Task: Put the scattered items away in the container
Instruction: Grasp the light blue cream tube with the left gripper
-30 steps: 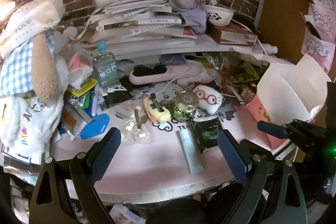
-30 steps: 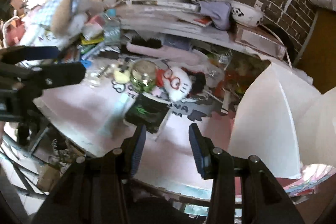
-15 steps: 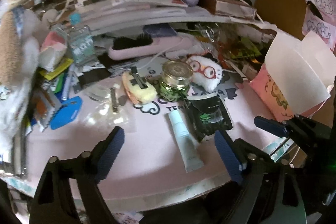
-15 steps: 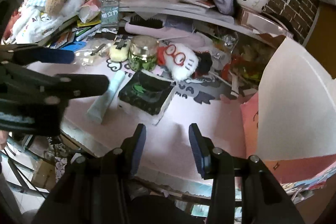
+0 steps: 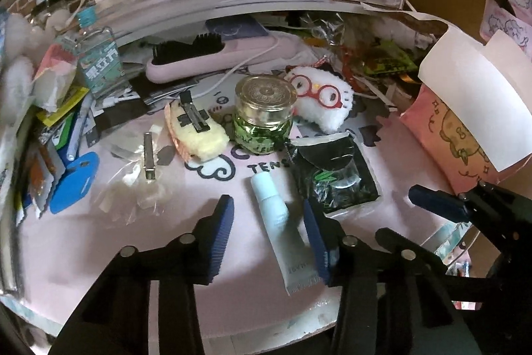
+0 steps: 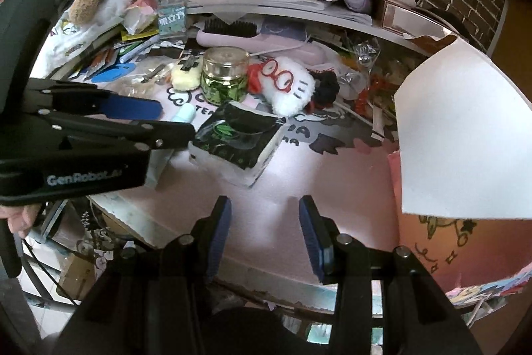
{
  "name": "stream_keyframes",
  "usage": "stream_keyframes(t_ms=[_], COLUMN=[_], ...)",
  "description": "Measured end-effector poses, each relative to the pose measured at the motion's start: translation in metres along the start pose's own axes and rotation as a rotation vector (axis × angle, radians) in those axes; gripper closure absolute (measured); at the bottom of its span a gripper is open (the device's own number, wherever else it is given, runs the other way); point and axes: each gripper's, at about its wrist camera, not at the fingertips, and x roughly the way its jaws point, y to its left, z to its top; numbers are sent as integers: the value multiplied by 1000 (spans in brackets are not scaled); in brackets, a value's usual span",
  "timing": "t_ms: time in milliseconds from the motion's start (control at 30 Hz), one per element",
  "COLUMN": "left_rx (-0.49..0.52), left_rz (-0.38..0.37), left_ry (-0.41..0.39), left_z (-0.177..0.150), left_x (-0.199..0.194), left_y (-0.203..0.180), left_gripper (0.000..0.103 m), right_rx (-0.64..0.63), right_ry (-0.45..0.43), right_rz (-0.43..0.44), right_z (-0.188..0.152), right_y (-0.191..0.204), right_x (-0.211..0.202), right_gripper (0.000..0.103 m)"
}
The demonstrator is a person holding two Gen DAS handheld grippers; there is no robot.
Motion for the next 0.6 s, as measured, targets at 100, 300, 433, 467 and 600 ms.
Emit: stream_keyframes(t_ms=[100,300,433,467,600], left_rx=[10,22,29,29,32], left_rz=[6,23,30,27,23], left_ry=[10,7,4,2,-14], left_z=[0,0,-1,0,2], left_x=[3,3,4,4,1], left_y=[-1,-2,-2,-2,-2], left_gripper=[82,90,90,90,90], right_rx=[3,7,7,7,7], right_ry=[0,-2,-6,-5,-4], right_rz=[3,5,8,11,11], right_z=[0,0,1,1,0], right_y=[0,0,0,0,1], right_x=[0,1,1,1,1], right_gripper=[63,61,61,61,61])
